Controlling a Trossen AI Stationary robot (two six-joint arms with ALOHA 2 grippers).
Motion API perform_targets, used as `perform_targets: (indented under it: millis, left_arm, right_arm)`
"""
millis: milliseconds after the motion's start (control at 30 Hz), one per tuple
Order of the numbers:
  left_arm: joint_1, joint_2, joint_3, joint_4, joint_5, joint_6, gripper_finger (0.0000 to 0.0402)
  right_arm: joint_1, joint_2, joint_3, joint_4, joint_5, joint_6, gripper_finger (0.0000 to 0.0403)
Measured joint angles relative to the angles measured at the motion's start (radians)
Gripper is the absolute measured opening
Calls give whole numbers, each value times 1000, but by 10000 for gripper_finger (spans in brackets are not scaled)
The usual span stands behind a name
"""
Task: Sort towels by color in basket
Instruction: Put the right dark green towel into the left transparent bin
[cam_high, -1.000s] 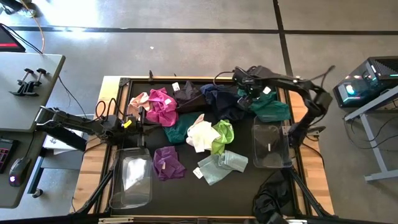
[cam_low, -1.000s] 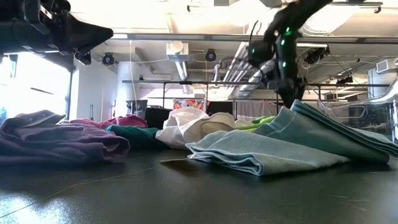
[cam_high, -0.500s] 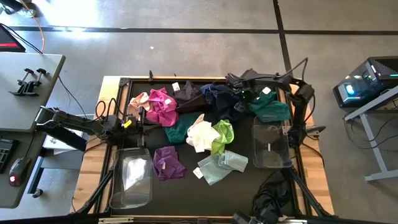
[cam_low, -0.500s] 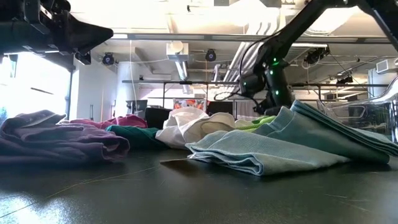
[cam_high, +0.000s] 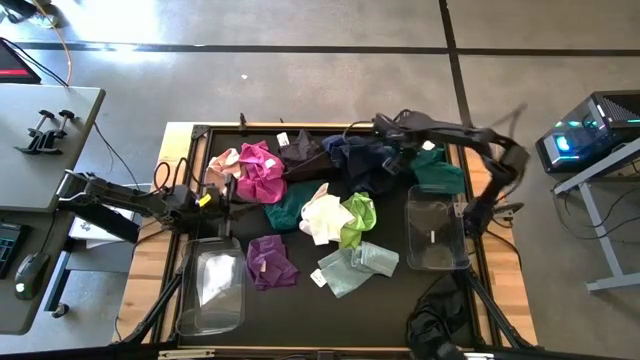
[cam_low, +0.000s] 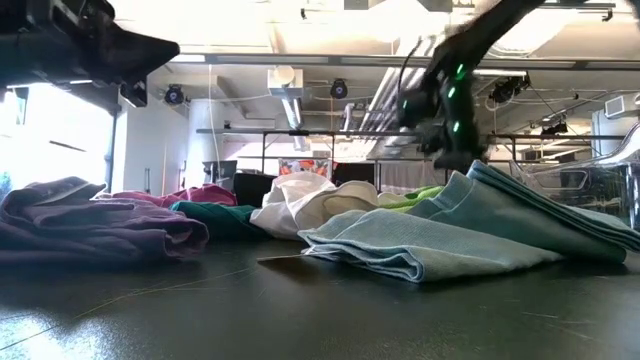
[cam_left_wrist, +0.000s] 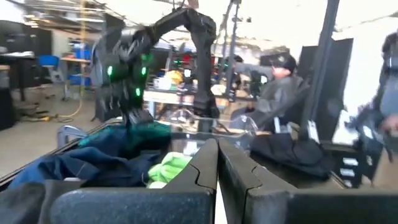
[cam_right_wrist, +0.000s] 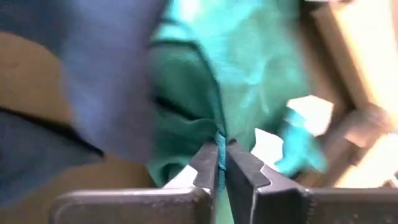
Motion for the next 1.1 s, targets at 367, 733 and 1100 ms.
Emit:
perform_targets:
  millis: [367,733,1100]
  left_arm:
    - [0,2,0,12,9,165,0]
    - [0,31,-1,256,105,304,10]
    - [0,186,39,341,243,568,132]
  right_arm:
    - [393,-443,-21,47,386,279,4]
    - [625,-464,-125,883,143,-201,3]
    - [604,-195,-401,1711,-261,-124,4]
